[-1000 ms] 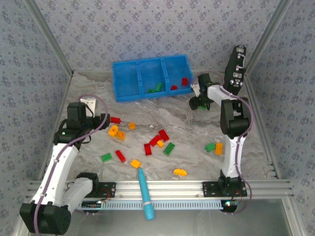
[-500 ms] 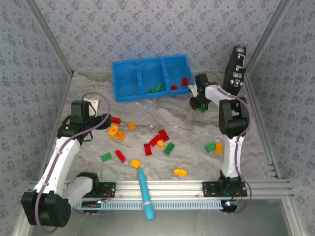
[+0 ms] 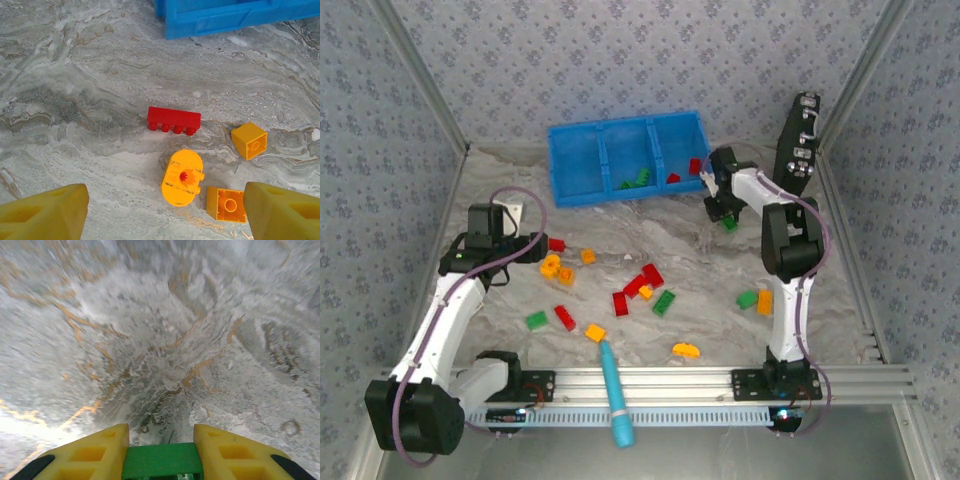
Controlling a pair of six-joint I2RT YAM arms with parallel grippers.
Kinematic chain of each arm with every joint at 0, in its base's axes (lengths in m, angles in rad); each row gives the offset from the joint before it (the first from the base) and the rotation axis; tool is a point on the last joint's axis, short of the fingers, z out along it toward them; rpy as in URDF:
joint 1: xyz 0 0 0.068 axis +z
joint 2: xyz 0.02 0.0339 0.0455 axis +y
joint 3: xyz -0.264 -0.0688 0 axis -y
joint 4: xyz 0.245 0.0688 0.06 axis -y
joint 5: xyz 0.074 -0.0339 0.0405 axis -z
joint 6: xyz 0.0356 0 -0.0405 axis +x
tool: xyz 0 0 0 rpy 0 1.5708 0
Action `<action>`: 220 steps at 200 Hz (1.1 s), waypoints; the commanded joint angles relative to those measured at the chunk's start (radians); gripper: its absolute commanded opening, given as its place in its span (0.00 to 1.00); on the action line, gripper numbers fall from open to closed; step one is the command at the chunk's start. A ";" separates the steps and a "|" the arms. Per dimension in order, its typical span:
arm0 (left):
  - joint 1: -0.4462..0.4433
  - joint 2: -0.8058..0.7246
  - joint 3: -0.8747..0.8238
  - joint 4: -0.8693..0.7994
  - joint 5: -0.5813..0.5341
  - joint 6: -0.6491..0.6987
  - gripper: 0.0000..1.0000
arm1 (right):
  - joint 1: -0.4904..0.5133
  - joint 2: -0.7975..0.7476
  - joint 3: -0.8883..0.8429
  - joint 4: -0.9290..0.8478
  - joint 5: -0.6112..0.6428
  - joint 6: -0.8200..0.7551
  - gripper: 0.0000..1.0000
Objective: Sort the legos into containers by color
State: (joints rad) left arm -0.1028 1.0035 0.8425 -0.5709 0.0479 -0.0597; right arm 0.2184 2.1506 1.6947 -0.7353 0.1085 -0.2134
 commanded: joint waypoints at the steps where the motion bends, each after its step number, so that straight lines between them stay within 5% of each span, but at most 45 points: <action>1: 0.005 -0.006 0.027 0.024 0.001 0.018 0.82 | 0.032 -0.056 0.118 -0.061 -0.035 0.056 0.35; 66: 0.004 0.014 0.036 -0.017 -0.031 -0.040 0.81 | 0.138 0.031 0.390 0.062 -0.214 0.151 0.33; 121: 0.003 0.095 0.109 -0.076 -0.022 -0.111 0.81 | 0.209 0.199 0.608 0.209 -0.203 0.184 0.33; 169: 0.005 0.128 0.076 -0.046 0.016 -0.271 0.81 | 0.227 0.345 0.804 0.210 -0.191 0.199 0.33; 220: 0.005 0.239 0.040 0.044 0.111 -0.463 0.81 | 0.242 0.391 0.816 0.326 -0.245 0.210 0.33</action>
State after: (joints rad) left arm -0.1028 1.2140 0.9066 -0.5819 0.0940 -0.3962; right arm 0.4469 2.5065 2.4763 -0.4881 -0.1032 -0.0181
